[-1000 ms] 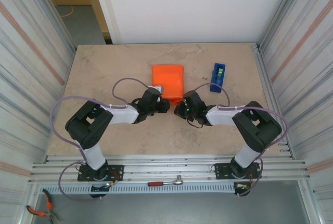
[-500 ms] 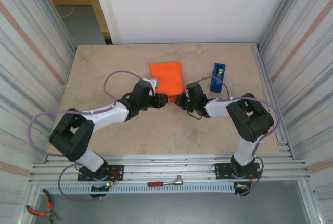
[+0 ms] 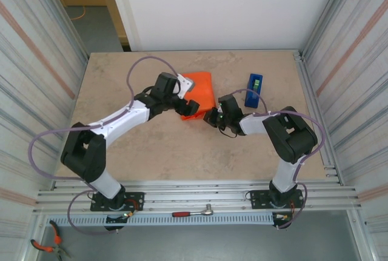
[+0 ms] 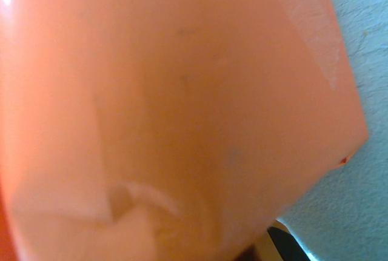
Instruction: Wrap the gift box in paper
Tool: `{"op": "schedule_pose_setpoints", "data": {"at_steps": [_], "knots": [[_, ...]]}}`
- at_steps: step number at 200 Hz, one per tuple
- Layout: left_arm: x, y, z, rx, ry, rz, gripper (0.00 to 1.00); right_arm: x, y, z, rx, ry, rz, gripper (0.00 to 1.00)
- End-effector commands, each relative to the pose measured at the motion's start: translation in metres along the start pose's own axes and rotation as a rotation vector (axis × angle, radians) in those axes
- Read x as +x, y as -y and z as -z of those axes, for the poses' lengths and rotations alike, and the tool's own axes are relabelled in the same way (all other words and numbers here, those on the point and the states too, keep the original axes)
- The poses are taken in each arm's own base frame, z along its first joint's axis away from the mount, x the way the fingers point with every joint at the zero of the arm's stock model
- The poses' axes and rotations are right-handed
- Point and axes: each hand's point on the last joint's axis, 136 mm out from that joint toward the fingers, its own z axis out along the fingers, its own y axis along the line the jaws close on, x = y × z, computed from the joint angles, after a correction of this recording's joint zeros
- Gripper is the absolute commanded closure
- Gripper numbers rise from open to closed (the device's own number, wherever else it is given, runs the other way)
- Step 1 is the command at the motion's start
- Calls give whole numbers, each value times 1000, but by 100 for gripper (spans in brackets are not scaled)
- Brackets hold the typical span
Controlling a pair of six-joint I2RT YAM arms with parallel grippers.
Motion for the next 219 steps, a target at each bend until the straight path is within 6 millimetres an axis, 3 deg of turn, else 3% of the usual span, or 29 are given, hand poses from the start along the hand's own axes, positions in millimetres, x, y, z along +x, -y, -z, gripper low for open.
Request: {"op": "schedule_pose_setpoints", "data": {"at_steps": [1,25,82,219], "knots": [[26,3,-12,-51,-104,-260,18,-11,-11,0,-32,10,19,100],[37,8,-27,-89,-138,-399,17,-14,-13,2,-37,10,16,100],[32,-4,-46,-251,-94,-547,15,-14,-11,-1,-32,3,11,100],[52,-17,-76,-304,-145,-582,15,-19,-12,-3,-30,4,-2,100]]}}
